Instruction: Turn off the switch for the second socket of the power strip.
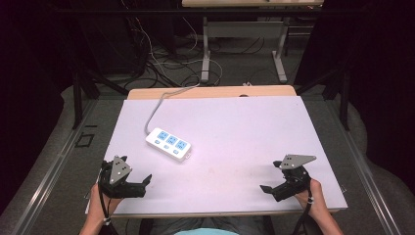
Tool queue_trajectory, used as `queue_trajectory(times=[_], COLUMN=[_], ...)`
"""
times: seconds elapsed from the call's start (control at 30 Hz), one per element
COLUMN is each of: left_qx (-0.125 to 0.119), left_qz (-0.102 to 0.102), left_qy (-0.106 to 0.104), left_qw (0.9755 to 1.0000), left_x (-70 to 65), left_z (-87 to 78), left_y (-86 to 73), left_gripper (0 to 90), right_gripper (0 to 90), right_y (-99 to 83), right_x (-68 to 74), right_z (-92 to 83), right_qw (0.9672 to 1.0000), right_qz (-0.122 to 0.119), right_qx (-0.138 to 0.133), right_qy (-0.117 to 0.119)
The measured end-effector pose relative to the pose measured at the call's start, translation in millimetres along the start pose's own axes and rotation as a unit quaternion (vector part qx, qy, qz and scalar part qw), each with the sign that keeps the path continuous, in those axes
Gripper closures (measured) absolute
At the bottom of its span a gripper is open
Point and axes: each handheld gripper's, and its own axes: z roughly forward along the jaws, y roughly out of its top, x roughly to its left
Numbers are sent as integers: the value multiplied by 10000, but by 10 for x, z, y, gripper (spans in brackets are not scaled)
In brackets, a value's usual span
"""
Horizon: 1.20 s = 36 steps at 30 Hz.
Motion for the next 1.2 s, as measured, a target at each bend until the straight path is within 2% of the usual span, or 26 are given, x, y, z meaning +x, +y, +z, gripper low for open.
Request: queue_trajectory(times=[0.2,0.23,0.3,0.47,0.77,0.9,0.93,1.03,1.13,1.17,1.2], left_qx=[-48,-27,-44,-56,-68,-47,-104,-130,-88,-101,-108], left_qz=[-37,-98,-59,-103,-138,-117,-132,-142,-137,-206,-173], left_qy=[49,17,76,136,145,149,163,200,210,194,207], left_qw=[10000,9999,9999,9998,9998,9998,9997,9996,9996,9995,9996], left_x=[25,24,39,56,88,102,108,139,168,164,173], left_z=[25,27,36,57,131,150,161,178,195,207,211], left_y=[43,51,67,84,139,166,173,193,204,202,208], left_gripper=[0,0,0,0,0,0,0,0,0,0,0], right_gripper=[1,1,1,1,1,1,2,2,2,2,2], right_y=[1,1,2,1,3,4,6,12,10,2,0], right_x=[-15,-7,-8,-3,-14,-6,-16,-12,-16,-7,-4], right_z=[6,3,0,5,11,16,16,8,7,13,10], right_qw=[10000,10000,10000,10000,9999,10000,10000,9999,9998,10000,10000], right_qz=[-75,-25,-14,-10,-10,-5,-74,-55,-90,-26,-3], right_qx=[1,48,69,50,91,54,48,138,140,80,87], right_qy=[47,33,60,6,51,-18,5,23,58,21,13])
